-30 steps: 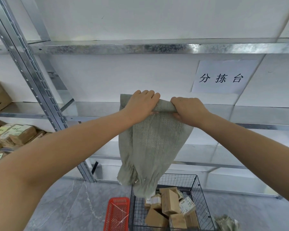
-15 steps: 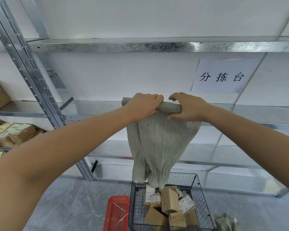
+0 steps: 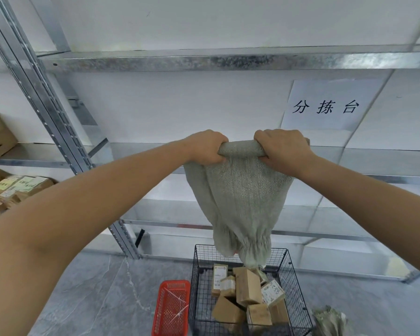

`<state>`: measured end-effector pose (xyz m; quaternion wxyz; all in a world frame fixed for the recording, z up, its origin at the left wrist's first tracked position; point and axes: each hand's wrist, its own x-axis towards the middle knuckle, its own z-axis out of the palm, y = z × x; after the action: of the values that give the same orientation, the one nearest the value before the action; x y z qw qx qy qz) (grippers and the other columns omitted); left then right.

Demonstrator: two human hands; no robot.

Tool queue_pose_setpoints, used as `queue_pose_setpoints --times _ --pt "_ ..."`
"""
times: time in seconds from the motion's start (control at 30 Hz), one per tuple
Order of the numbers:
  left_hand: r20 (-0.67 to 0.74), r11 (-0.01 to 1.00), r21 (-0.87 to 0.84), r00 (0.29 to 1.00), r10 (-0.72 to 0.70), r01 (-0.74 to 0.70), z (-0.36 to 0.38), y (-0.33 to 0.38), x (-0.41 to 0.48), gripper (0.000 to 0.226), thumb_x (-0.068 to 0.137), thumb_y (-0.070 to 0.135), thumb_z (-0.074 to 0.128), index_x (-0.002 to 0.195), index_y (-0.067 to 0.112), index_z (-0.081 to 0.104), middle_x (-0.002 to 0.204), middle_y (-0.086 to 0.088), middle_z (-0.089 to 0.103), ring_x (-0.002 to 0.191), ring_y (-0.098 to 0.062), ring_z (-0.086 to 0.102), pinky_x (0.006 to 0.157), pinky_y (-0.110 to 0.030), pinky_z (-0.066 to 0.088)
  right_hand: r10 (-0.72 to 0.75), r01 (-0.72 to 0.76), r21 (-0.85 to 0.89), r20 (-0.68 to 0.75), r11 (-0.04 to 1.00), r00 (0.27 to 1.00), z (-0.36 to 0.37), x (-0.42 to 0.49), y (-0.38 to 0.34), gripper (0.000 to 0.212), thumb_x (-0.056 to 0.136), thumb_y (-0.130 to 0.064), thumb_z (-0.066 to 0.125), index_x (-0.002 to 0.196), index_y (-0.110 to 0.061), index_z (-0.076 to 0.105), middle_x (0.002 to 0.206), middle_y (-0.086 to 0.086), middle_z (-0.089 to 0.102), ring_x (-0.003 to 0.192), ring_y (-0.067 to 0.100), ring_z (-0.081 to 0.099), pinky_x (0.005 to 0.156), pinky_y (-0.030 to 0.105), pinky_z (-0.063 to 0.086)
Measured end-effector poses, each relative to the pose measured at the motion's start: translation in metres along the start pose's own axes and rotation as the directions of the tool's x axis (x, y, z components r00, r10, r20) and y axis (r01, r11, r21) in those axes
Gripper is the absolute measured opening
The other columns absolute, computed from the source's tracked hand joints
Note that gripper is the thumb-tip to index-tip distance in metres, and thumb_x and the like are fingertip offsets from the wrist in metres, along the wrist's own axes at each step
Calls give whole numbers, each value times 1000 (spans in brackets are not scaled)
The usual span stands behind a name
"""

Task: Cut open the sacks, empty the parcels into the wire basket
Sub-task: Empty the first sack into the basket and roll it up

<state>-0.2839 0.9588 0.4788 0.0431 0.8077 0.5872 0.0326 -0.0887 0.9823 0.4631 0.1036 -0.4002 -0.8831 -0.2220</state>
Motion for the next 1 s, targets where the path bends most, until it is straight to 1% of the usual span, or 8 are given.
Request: queue_pose_setpoints --times 0.13,0.27,0.4,0.5,0.63,0.73,0.9,1.0 --pt "-113 984 179 994 -4 24 7 1 1 21 90 19 48 108 10 52 104 -10 60 96 -26 55 70 -31 37 8 -80 261 265 962 964 -5 4 5 49 80 -51 60 115 -19 46 97 -3 54 87 18 49 70 29 35" --pt "-203 958 286 977 69 -9 9 -2 -2 26 87 16 49 112 10 47 105 -8 59 95 -24 54 69 -31 36 -67 -149 454 426 878 902 -14 9 6 39 82 -39 63 112 -15 53 94 -3 52 89 19 49 75 26 32" --pt "-173 923 373 971 162 -88 8 -4 -7 44 85 42 56 114 10 45 106 -6 56 93 -23 54 71 -31 36 -73 -119 428 405 896 911 -14 11 1 23 87 -31 59 99 -12 56 96 4 58 89 20 52 73 26 32" --pt "-106 936 329 980 167 -124 3 -5 -12 58 82 59 52 116 12 45 106 -4 55 94 -21 54 75 -32 41 -17 -56 242 291 969 956 -13 8 -3 26 90 -33 52 107 -14 52 101 6 60 90 22 52 70 28 33" --pt "0 979 109 984 176 -175 -11 4 -10 39 84 35 58 115 12 51 99 -5 58 88 -20 50 74 -31 40 -33 26 87 84 996 996 -10 4 -9 27 90 -29 48 111 -12 47 103 5 59 91 25 57 64 31 34" --pt "-23 976 166 989 147 -141 -13 11 -9 33 84 25 57 112 10 49 89 -4 54 89 -23 52 68 -29 34 -30 26 80 57 996 998 -8 4 -8 34 87 -36 52 112 -14 46 103 4 58 90 24 56 64 30 34" --pt "-200 895 436 961 193 -89 -1 16 -11 33 88 26 48 117 10 40 105 -6 57 90 -25 55 62 -32 31 -46 -206 447 491 870 870 -28 15 3 44 77 -50 65 108 -22 51 97 -6 54 89 16 51 75 28 38" --pt "-283 861 505 932 226 -56 5 18 -11 34 89 23 46 119 7 40 108 -9 54 91 -27 55 60 -33 30 -91 -219 512 513 831 854 -32 21 6 29 79 -41 67 96 -21 56 88 -5 58 84 17 54 68 26 39"
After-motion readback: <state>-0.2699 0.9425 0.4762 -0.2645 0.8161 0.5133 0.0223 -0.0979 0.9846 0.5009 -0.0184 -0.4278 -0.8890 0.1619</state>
